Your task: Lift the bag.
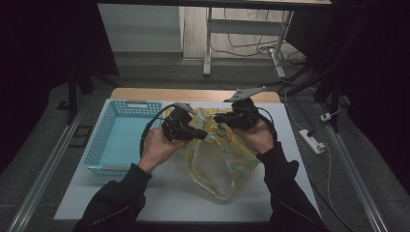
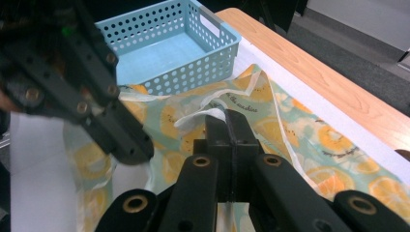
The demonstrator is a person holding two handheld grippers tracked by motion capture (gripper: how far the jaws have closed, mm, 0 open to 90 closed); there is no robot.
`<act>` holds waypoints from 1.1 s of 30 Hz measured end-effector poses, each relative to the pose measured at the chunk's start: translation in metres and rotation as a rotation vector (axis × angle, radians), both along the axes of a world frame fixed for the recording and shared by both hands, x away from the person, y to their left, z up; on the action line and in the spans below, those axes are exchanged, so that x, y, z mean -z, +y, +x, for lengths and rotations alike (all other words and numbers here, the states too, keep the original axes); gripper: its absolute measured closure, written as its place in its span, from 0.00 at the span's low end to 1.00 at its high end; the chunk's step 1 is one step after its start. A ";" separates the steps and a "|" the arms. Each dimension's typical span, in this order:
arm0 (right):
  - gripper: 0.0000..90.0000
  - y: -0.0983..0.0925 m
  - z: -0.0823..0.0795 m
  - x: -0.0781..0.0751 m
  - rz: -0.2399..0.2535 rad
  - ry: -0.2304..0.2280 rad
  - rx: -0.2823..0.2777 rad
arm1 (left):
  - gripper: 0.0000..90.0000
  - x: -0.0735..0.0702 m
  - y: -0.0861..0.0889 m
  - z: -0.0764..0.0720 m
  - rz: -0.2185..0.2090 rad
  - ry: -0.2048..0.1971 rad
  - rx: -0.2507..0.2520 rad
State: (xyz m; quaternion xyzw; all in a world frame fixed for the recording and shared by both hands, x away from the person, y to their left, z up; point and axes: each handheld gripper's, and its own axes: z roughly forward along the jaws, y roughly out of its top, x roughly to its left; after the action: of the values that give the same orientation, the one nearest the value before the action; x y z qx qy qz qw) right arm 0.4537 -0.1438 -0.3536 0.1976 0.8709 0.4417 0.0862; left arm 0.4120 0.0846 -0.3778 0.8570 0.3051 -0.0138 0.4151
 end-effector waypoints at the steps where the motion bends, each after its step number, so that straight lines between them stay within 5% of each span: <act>1: 1.00 0.000 0.000 -0.002 0.000 0.000 0.000 | 1.00 -0.003 0.002 0.003 -0.006 0.006 0.005; 14: 1.00 -0.004 0.005 -0.033 0.034 -0.012 0.000 | 1.00 -0.050 0.021 0.034 -0.115 0.020 -0.004; 33: 1.00 -0.007 0.011 -0.094 0.089 -0.052 0.017 | 1.00 -0.120 0.028 0.051 -0.162 -0.093 -0.070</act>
State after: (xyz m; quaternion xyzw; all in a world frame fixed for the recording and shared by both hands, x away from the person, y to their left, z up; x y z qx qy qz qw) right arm 0.4652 -0.1512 -0.2597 0.1972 0.8461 0.4843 0.1036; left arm 0.4628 0.1125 -0.2574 0.8092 0.3129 0.0159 0.4971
